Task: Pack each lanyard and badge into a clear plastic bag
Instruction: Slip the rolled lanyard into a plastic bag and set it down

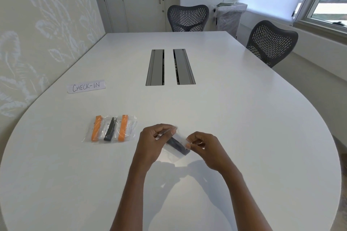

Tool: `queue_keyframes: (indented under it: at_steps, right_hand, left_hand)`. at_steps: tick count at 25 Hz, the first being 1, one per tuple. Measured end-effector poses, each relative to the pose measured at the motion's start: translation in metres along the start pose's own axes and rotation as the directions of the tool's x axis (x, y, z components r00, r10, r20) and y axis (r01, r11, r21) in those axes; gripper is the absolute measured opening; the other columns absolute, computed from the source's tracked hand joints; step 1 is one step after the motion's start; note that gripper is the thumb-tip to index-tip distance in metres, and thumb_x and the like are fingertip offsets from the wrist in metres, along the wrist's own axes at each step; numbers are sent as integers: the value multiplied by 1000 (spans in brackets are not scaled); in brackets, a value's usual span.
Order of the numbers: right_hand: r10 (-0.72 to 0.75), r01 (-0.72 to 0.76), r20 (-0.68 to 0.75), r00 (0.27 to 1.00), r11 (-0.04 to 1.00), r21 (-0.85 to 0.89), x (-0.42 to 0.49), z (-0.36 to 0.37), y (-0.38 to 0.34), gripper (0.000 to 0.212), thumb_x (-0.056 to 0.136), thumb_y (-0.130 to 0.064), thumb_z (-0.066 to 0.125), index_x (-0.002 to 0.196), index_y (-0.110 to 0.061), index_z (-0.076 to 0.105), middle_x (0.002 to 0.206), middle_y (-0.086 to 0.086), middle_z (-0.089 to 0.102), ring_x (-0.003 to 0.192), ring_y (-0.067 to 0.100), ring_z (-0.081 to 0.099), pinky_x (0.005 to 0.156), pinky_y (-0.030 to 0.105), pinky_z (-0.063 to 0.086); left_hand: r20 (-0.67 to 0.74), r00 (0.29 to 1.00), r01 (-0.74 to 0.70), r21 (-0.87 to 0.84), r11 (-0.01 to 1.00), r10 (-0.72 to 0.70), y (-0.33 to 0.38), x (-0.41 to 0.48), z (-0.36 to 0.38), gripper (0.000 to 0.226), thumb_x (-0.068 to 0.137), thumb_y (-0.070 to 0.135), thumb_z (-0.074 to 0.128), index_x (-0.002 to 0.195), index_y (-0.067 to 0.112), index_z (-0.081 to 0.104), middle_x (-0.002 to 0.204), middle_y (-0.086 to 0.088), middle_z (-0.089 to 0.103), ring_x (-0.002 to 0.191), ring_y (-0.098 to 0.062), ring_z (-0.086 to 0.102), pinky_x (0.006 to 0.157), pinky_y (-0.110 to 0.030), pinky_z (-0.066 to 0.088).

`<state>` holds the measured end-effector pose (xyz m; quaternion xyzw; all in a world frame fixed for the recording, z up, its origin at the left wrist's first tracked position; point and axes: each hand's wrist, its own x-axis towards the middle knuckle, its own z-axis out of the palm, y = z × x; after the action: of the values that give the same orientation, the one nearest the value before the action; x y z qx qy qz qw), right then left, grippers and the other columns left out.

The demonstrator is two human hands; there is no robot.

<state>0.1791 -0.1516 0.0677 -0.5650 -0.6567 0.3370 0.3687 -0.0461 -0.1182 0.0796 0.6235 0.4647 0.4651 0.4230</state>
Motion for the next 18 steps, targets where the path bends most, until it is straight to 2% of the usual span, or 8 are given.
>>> queue_keyframes:
  at_steps: [2,5,7,9,12,13,15,18]
  right_hand:
    - [17,-17,-10,1000,998,57,-2,3,2,6,95,-22,78,89,-24,77,88,-11,79,79,6,71,75,21,55]
    - [97,-87,-53,994,983,162,-2,8,8,12,93,-20,80,82,-19,75,86,-4,80,75,11,69,74,28,55]
    - [104,-99,-45,994,989,112,-2,12,12,10,93,-22,80,85,-20,75,88,-5,79,78,9,70,77,28,56]
    - [72,-72,-8,997,997,25,-2,13,12,11,93,-29,80,102,-25,73,103,-14,76,93,3,70,85,23,57]
    - [34,-33,74,997,999,-13,-3,18,7,48,88,-38,83,131,-36,61,128,-28,64,117,-7,60,98,11,49]
    - [33,-32,106,994,999,-11,-2,22,4,49,87,-39,83,131,-39,61,126,-28,65,115,-7,61,97,10,49]
    - [42,-42,108,993,999,0,2,33,2,29,87,-36,81,111,-39,66,103,-23,70,91,-1,65,79,14,51]
    - [55,-58,40,998,995,84,10,52,-4,13,87,-32,78,96,-35,69,85,-16,71,69,6,64,64,17,52]
  left_hand:
    - [-40,999,21,-28,999,-22,-3,0,2,10,96,36,77,102,35,84,104,16,82,103,-9,75,93,-29,57]
    - [-144,987,60,-94,994,-73,-7,-1,8,7,94,32,79,98,33,85,98,13,82,95,-9,76,86,-26,57]
    - [-178,980,73,-84,994,-87,-9,-4,14,7,94,30,79,97,31,85,97,16,82,94,-5,75,85,-23,56]
    - [-149,987,65,11,998,-62,-11,-4,17,7,96,29,78,96,33,84,96,23,80,95,1,73,84,-15,53]
    - [-39,999,29,89,996,-26,-11,-3,16,10,96,28,77,97,36,82,97,27,79,96,4,72,82,-8,52]
    - [-15,1000,21,94,995,-20,-11,-3,15,10,96,27,78,97,36,82,97,26,79,96,3,73,82,-9,53]
    - [3,1000,4,85,996,-5,-11,-2,13,11,96,26,77,97,36,82,97,25,80,96,1,73,82,-11,54]
    - [-86,996,31,70,997,-25,-15,-2,2,13,96,31,77,107,37,80,106,24,79,104,3,71,86,-12,53]
